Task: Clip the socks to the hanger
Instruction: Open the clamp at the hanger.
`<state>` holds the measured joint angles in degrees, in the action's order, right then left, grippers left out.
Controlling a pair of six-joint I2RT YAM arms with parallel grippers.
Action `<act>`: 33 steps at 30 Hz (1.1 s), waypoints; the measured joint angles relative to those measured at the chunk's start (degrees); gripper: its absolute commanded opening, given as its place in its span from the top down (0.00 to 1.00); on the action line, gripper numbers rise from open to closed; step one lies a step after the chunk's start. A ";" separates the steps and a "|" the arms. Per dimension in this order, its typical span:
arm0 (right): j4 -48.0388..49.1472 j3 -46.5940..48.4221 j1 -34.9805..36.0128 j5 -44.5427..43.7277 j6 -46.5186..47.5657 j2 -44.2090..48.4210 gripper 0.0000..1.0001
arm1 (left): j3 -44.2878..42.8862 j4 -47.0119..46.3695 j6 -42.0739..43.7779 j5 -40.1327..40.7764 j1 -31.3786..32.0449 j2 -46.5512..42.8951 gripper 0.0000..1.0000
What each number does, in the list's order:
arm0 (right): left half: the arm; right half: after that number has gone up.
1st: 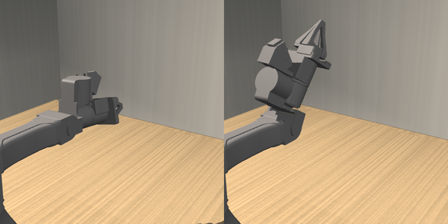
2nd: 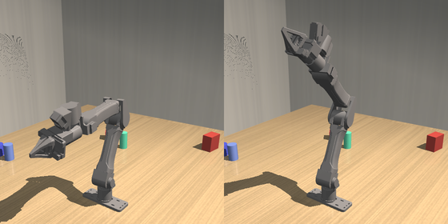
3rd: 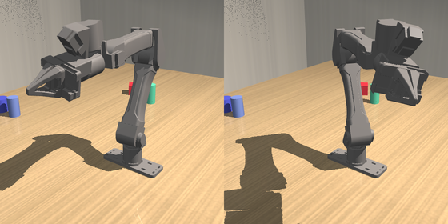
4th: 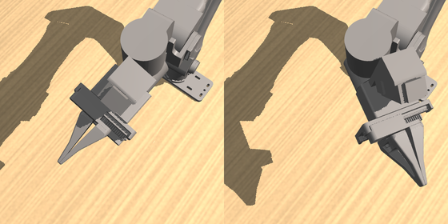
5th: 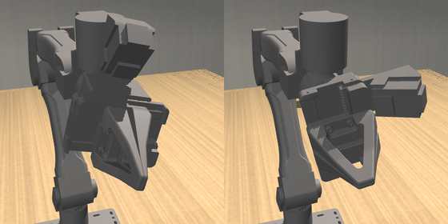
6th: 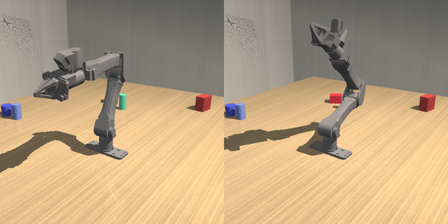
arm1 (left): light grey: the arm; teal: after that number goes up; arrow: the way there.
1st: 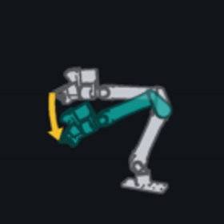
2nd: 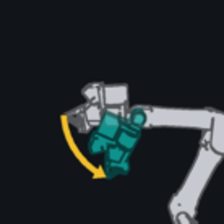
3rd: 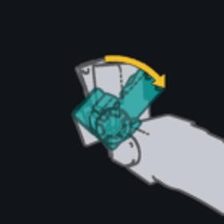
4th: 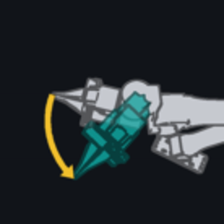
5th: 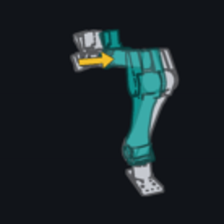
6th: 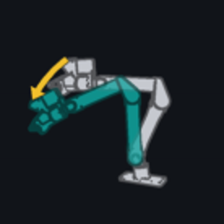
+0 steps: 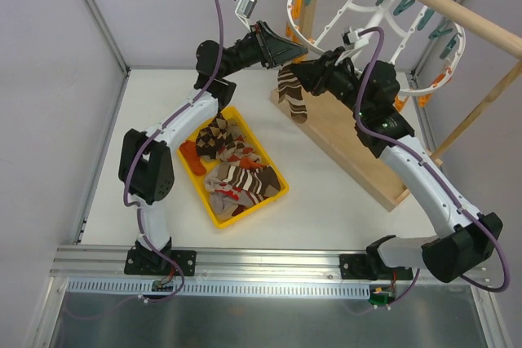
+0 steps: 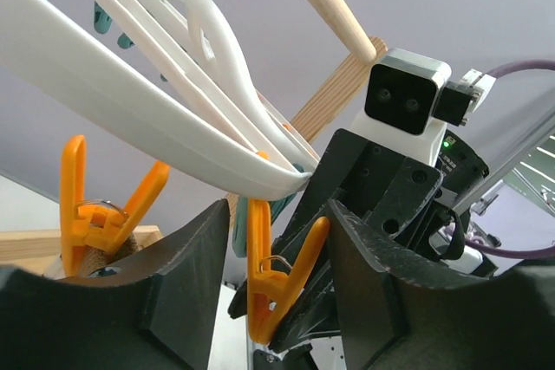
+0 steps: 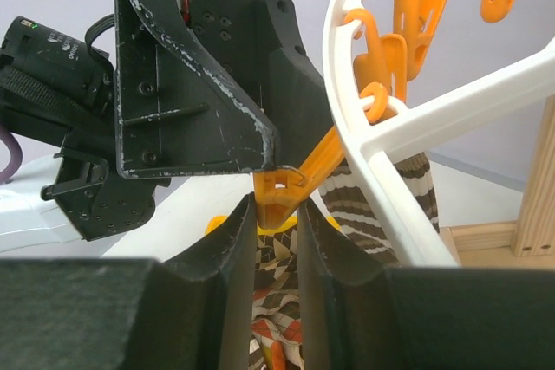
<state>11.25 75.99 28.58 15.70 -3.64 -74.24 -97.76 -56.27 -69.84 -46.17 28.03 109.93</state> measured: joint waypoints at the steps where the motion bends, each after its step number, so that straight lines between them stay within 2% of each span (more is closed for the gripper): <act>1: 0.00 0.00 0.00 0.04 0.04 -0.09 0.99 | 0.09 0.00 0.15 -0.11 0.00 -0.13 0.57; 3: -0.20 0.50 0.00 0.13 0.04 -0.44 0.99 | 0.11 -0.11 0.20 -0.20 0.00 -0.35 0.67; 5: -0.46 0.92 0.00 0.31 0.07 -0.70 0.99 | 0.11 -0.24 0.48 -0.07 0.00 -0.50 0.72; 7: -0.81 1.20 0.02 0.37 0.09 -0.85 0.93 | 0.11 -0.24 0.52 -0.13 -0.02 -0.50 0.76; 8: -0.98 1.27 0.02 0.50 0.13 -0.90 0.87 | 0.11 -0.24 0.57 -0.11 -0.02 -0.50 0.77; 9: -1.29 1.40 0.00 0.55 0.24 -0.92 0.76 | 0.11 -0.20 0.59 -0.11 -0.02 -0.50 0.78; 11: -1.92 1.62 0.00 0.63 0.85 -0.94 0.65 | 0.07 0.20 0.81 -0.11 -0.02 -0.50 0.81; 12: -2.23 1.75 0.02 1.09 1.18 -0.94 0.54 | 0.02 0.90 1.29 0.11 0.00 -0.50 0.84; 15: -4.63 2.25 0.57 2.84 2.64 -0.90 0.40 | -0.04 3.72 3.41 0.63 0.00 -0.50 0.88; 24: -15.41 2.29 0.94 3.28 8.61 2.16 0.35 | -0.68 15.93 13.84 4.63 0.11 -2.93 0.94; 33: -22.10 -1.20 1.18 0.68 13.64 8.31 0.35 | -3.96 28.26 26.18 9.70 1.42 -5.75 0.94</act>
<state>-10.85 74.78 29.76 16.38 10.00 -65.93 -101.71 -28.01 -43.66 -36.47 29.45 104.18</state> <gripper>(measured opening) 0.653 0.276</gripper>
